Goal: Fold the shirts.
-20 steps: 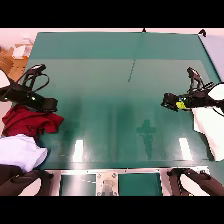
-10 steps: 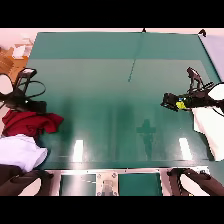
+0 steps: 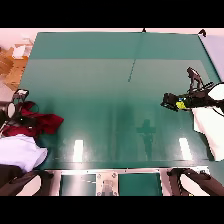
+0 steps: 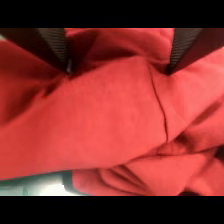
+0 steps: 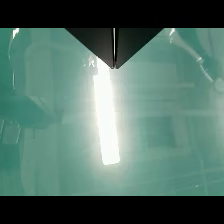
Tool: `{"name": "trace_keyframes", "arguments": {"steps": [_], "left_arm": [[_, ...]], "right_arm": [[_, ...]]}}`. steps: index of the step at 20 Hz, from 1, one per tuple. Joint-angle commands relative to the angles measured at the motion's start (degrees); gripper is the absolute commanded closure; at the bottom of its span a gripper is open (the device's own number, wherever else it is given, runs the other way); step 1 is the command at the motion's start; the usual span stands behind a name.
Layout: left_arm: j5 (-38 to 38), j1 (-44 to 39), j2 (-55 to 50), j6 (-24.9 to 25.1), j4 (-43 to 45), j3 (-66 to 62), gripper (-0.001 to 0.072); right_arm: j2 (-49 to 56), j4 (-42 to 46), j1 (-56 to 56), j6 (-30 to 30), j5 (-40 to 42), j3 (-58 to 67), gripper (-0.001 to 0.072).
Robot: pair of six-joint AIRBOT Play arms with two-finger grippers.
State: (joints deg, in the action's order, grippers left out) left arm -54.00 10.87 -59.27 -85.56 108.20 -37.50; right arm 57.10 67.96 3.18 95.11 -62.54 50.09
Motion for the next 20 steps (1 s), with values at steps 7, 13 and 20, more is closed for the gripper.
{"name": "trace_keyframes", "arguments": {"steps": [7, 13, 20], "left_arm": [[-2.4, -1.7, 0.6, 13.6, -16.7, -6.5, 0.0684], [-9.9, -26.2, 2.2, 13.9, -25.5, -34.9, 0.0684], [11.5, -45.8, -11.6, 14.8, -39.9, -37.0, 0.0682]], "right_arm": [[0.0, 0.0, 0.0, 0.0, 0.0, 0.0, 0.0694], [0.0, 0.0, 0.0, 0.0, 0.0, 0.0, 0.0694], [0.0, 0.0, 0.1, 0.0, 0.0, 0.0, 0.0693]]}}
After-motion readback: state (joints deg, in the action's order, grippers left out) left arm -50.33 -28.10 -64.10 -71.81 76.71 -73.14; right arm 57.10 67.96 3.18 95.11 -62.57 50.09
